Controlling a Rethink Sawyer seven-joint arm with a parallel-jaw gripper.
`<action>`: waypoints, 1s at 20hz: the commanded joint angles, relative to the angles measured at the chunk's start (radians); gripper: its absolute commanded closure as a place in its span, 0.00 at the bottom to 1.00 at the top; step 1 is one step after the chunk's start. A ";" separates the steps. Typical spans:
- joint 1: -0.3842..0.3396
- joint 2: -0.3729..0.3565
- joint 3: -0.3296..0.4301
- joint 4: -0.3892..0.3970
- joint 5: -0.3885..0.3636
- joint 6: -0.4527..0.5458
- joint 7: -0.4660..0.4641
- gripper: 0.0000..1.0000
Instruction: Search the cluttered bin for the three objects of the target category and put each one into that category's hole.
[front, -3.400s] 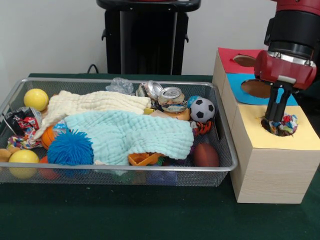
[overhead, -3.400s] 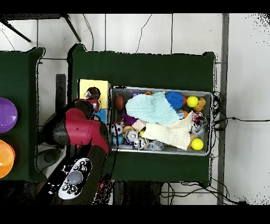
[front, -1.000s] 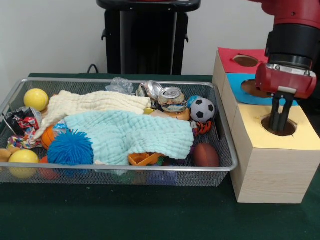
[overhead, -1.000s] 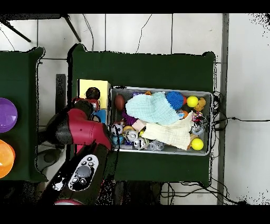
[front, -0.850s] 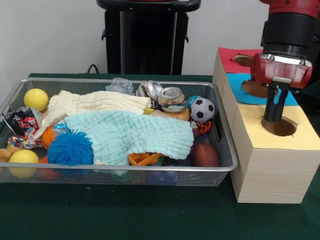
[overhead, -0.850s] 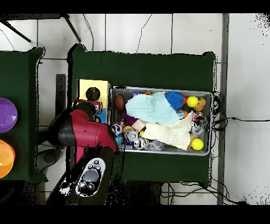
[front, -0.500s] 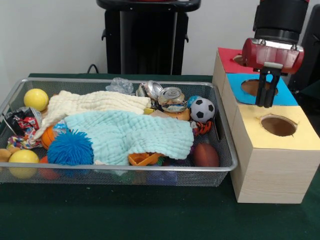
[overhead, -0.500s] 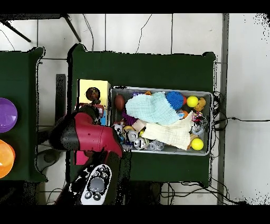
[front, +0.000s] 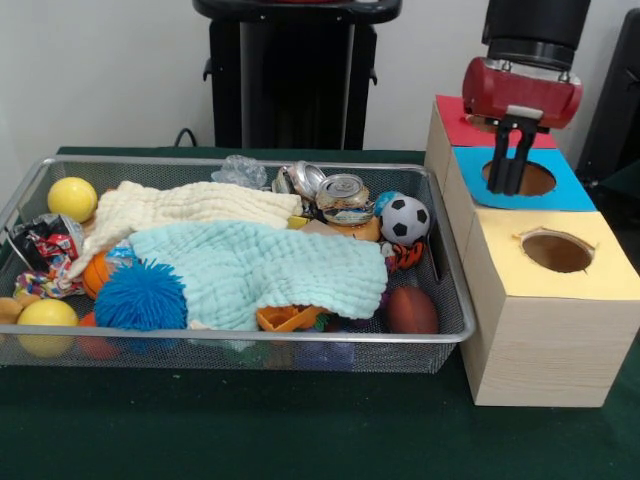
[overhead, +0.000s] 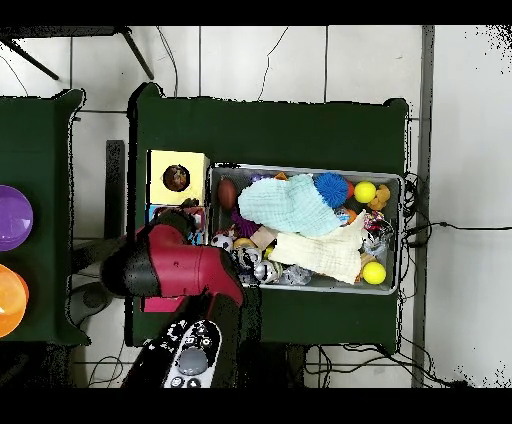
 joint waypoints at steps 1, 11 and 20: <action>-0.131 -0.008 0.154 0.115 -0.148 0.069 -0.017 1.00; -0.313 -0.051 0.278 0.174 -0.359 0.068 -0.058 1.00; -0.611 -0.114 0.449 0.214 -0.543 0.140 -0.173 1.00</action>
